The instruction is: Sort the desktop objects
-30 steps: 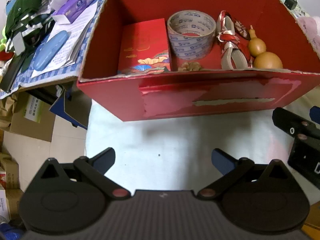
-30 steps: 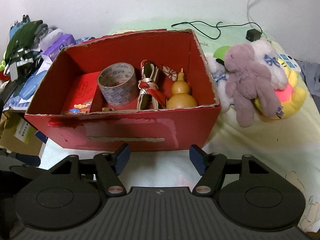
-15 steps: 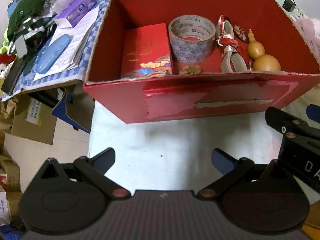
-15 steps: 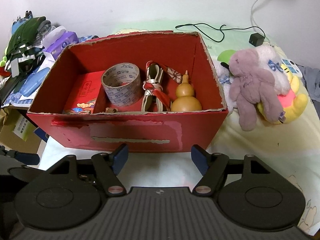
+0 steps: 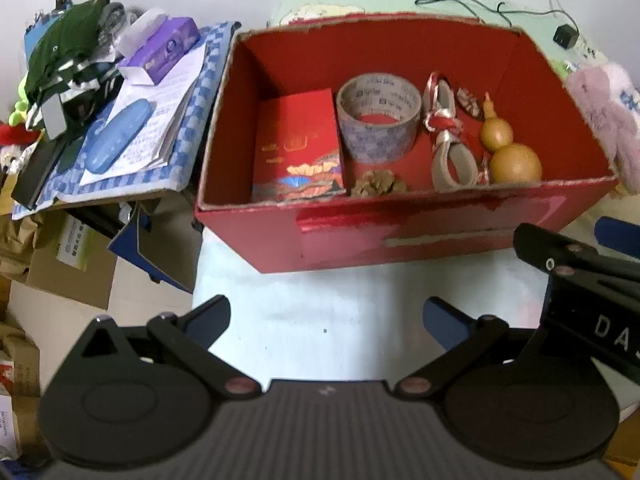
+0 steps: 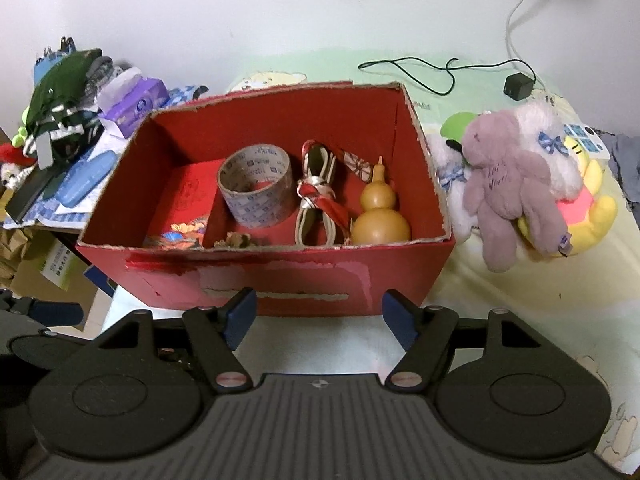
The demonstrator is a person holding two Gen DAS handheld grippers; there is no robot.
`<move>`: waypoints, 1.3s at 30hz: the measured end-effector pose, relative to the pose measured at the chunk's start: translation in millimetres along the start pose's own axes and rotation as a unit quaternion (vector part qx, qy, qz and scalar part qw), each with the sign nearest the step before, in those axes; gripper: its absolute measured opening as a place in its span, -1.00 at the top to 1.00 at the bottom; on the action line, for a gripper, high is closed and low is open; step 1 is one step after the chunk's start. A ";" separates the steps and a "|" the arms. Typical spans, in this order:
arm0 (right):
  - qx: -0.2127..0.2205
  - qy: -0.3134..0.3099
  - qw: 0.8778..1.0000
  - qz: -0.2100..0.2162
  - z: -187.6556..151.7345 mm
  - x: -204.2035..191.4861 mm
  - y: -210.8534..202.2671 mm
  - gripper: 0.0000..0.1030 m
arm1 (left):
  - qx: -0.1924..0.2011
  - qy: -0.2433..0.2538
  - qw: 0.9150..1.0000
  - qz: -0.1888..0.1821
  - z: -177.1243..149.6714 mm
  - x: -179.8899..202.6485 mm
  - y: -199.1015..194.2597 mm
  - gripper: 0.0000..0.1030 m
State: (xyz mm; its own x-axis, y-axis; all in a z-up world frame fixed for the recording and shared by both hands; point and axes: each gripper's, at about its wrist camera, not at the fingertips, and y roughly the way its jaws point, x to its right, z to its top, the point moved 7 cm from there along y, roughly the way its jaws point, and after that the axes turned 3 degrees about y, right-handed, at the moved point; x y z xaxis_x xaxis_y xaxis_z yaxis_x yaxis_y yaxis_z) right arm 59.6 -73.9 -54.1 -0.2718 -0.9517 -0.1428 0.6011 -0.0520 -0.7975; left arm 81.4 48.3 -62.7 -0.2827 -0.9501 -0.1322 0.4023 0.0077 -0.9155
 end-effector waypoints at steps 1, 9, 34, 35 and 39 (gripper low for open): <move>0.001 0.002 1.000 0.003 1.6 0.1 -1.7 -0.40 | 0.002 -0.001 1.000 -0.003 1.3 -0.6 -1.8 -0.99; 0.020 0.004 1.000 0.010 16.2 0.9 -15.2 -0.40 | 0.022 0.002 1.000 -0.012 15.8 1.5 -19.0 -0.99; 0.046 0.020 0.999 -0.006 68.6 15.9 0.9 -0.40 | 0.045 0.008 0.999 -0.018 78.3 7.2 3.3 -0.99; 0.045 0.021 0.999 -0.006 69.6 16.5 2.9 -0.40 | 0.043 0.006 0.999 -0.018 79.3 6.5 5.0 -0.99; 0.040 0.018 0.999 -0.004 73.2 16.6 11.0 -0.40 | 0.044 0.009 0.999 -0.005 82.5 5.6 10.0 -0.99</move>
State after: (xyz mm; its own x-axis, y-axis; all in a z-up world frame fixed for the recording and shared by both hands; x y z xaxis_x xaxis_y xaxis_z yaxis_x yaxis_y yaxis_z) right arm 116.6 -112.5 -22.3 -0.3023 -0.9400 -0.1580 0.6563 -0.0851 -0.7496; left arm 155.7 17.3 -41.3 -0.3022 -0.9443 -0.1302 0.4733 -0.0301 -0.8804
